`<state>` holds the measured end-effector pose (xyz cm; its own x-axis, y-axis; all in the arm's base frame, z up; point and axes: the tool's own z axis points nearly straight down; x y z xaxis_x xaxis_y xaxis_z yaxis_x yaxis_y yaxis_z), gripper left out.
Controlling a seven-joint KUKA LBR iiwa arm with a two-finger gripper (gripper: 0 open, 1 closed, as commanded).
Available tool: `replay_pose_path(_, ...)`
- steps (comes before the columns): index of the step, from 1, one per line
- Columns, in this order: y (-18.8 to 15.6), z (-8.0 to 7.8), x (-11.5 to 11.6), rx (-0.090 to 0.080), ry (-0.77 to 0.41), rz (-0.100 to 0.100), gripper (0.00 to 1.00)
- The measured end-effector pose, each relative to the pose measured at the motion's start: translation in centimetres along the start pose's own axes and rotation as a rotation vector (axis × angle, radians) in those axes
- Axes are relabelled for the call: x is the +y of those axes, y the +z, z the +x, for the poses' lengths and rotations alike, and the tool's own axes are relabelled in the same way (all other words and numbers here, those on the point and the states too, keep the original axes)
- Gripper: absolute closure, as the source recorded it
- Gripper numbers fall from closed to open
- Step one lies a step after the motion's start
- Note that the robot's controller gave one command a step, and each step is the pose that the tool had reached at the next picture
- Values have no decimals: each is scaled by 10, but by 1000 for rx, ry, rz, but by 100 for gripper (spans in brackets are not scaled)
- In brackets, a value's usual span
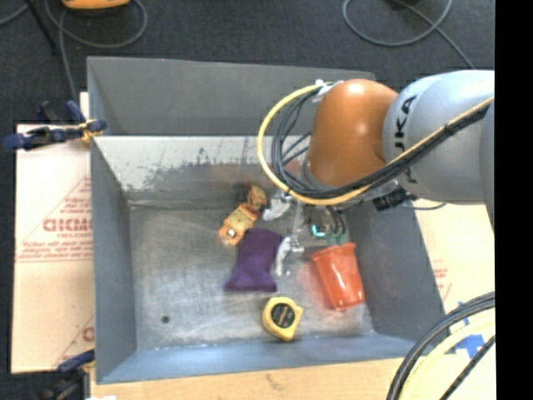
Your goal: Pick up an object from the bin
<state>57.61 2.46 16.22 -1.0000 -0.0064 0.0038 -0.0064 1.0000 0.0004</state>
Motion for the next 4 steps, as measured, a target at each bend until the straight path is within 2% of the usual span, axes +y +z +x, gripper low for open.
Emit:
replay_pose_path(1, -2, 0, 0, -2, 0, 0, 0)
replay_pose_path(2, -41, -3, -6, -2, 32, -1, 0)
replay_pose_path(3, 80, -17, -2, -13, -95, 1, 100)
replay_pose_path(4, 81, -17, -2, -19, -94, 0, 0)
